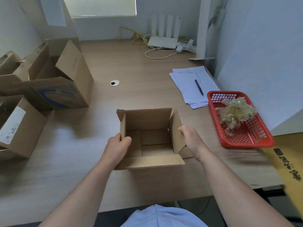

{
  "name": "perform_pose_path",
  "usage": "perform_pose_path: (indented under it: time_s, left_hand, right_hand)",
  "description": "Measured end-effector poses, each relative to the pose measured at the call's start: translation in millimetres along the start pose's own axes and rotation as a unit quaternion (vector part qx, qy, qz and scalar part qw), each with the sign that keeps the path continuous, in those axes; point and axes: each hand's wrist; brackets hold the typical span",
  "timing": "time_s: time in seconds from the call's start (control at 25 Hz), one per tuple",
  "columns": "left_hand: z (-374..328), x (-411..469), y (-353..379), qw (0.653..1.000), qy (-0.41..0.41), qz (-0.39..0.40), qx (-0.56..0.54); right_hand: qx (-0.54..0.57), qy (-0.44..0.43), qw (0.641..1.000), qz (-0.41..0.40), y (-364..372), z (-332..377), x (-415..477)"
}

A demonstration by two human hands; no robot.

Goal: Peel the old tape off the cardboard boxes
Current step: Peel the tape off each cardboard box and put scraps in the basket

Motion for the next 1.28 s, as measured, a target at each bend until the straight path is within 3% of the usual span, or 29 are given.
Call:
perform_pose_path:
  time_s: [0.04, 0.12, 0.4, 0.56, 0.64, 0.8, 1.0, 1.08, 1.16, 1.28]
  left_hand:
    - [4.4, -3.2, -9.1, 0.995, -0.015, 0.016, -0.101]
    - [13.2, -6.2, -21.5, 0.979, -0.035, 0.039, -0.199]
    - [24.4, -4.2, -29.9, 0.972, 0.006, 0.093, -0.214]
    - [24.2, 6.3, -36.5, 0.944, -0.080, 0.139, -0.289]
    - [17.3, 9.0, -34.0, 0.942, -0.107, 0.154, -0.280]
    - [-7.5, 15.3, -42.3, 0.940, -0.063, 0.150, -0.299]
    - [-34.5, 19.8, -63.4, 0.885, 0.086, 0.147, -0.433]
    - [-33.7, 15.4, -59.3, 0.892, 0.079, 0.119, -0.428]
    - [-21.1, 11.7, -46.1, 0.919, 0.027, 0.093, -0.382]
    - [-2.0, 6.8, -31.8, 0.949, 0.010, 0.130, -0.288]
  right_hand:
    - [0.005, 0.001, 1.000, 0.006, -1.2, -0.9, 0.7]
    - [0.006, 0.001, 1.000, 0.018, -2.8, -2.6, 2.6]
    - [0.063, 0.035, 0.994, 0.077, -4.7, -1.1, 7.0]
    - [0.088, 0.191, 0.972, 0.106, -6.0, 0.3, 16.7]
    - [0.061, 0.224, 0.964, 0.127, -3.6, 3.1, 19.3]
    - [0.128, 0.169, 0.970, 0.118, -5.1, 21.7, 28.8]
    - [0.282, 0.045, 0.955, 0.086, -13.5, 41.4, 38.2]
    - [0.298, 0.035, 0.951, 0.076, -6.7, 38.5, 34.8]
    - [0.237, 0.048, 0.967, 0.085, 4.5, 25.3, 27.1]
    - [0.197, 0.062, 0.976, 0.074, 16.0, 3.2, 19.4]
Point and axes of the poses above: each hand's wrist, its own x-axis towards the middle knuckle, its own y-axis out of the palm, z = x × y, and after that the axes turned 1 degree about x, right-handed
